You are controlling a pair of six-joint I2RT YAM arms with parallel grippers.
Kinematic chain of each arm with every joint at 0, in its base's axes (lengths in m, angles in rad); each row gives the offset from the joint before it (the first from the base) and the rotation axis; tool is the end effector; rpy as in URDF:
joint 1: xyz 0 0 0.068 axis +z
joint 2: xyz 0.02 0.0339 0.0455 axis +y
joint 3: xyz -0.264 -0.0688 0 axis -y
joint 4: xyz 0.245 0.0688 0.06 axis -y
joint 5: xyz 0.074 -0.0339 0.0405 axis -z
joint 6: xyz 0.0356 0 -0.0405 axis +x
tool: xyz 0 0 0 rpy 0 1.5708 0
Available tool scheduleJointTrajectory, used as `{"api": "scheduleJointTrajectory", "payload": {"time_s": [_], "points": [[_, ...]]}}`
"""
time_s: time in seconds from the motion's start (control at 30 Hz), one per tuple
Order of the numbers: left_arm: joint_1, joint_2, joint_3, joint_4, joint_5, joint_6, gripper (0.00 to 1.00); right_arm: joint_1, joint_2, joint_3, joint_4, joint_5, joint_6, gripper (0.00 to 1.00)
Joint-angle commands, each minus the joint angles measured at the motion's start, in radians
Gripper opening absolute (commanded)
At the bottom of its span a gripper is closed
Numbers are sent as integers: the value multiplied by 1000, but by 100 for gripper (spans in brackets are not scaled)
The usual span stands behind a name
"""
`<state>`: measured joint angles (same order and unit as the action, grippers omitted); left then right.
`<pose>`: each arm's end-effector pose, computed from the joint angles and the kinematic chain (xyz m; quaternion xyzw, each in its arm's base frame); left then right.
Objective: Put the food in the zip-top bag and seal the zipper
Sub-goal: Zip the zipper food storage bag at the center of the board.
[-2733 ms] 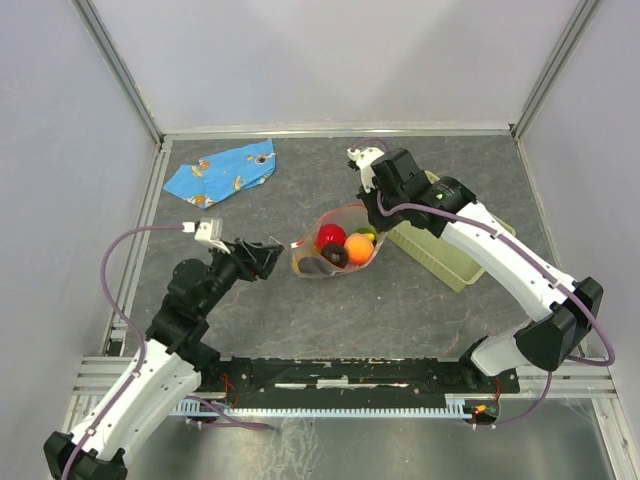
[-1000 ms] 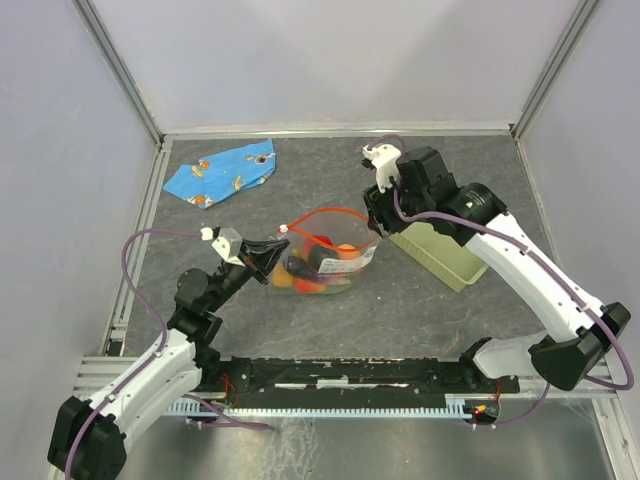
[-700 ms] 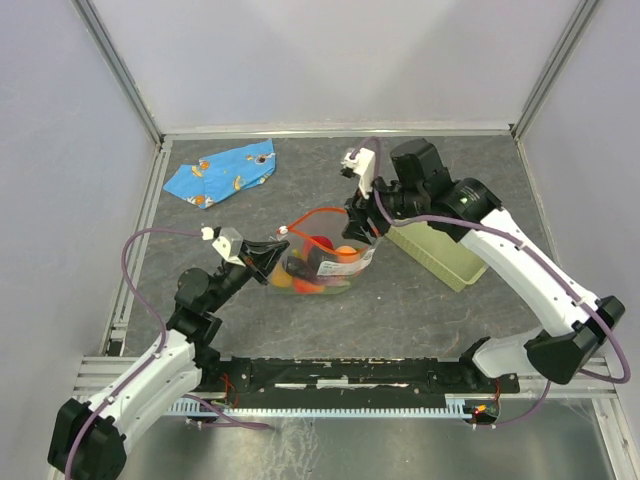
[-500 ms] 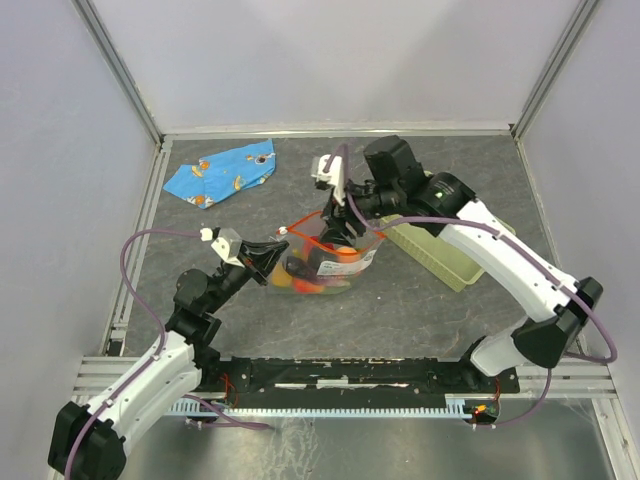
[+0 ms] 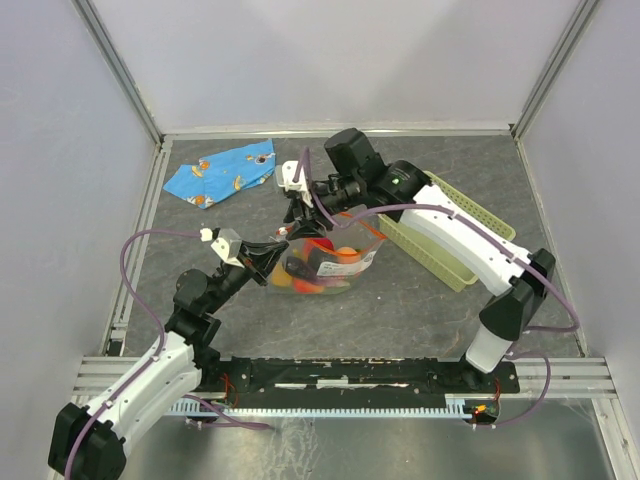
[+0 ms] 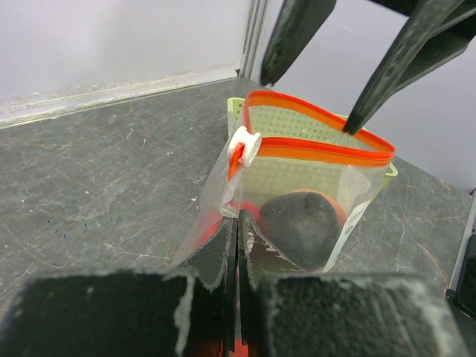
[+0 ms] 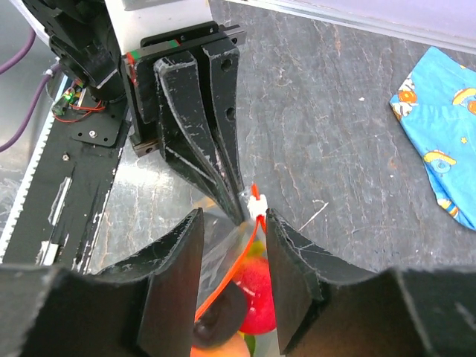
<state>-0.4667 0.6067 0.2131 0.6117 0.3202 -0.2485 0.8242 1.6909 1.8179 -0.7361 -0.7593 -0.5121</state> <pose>0.1357 -0.0809 0.2488 0.1909 0.6007 -0.3630 0.6863 0.2326 0.2874 0.4090 -0.6447 0.5402 0.3913 0.3733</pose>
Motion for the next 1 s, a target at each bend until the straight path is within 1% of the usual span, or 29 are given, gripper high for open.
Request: {"api": "scheduleJointTrajectory", "payload": {"time_s": [0.0, 0.13, 0.33, 0.47, 0.6, 0.73, 0.77, 0.87, 0.97], "points": [[2, -15, 46, 42, 9, -5, 3, 13, 50, 84, 25, -10, -60, 47], [3, -16, 46, 42, 9, -5, 3, 18, 100, 137, -26, -6, -93, 47], [2, -17, 44, 45, 6, -6, 3, 20, 133, 146, -51, 8, -110, 46], [2, -20, 43, 46, 4, -6, 3, 20, 142, 153, -88, 8, -127, 43], [2, -24, 40, 47, 0, -6, 3, 20, 146, 158, -111, 9, -137, 36], [2, -31, 35, 47, -13, -6, 3, 20, 143, 161, -124, 28, -138, 20], [2, -35, 32, 46, -19, -7, 3, 20, 140, 161, -128, 32, -140, 17], [2, -47, 26, 47, -37, -8, 3, 20, 133, 158, -150, 43, -146, 13], [2, -68, 16, 45, -75, -10, 3, 20, 125, 149, -165, 78, -147, 11]]}}
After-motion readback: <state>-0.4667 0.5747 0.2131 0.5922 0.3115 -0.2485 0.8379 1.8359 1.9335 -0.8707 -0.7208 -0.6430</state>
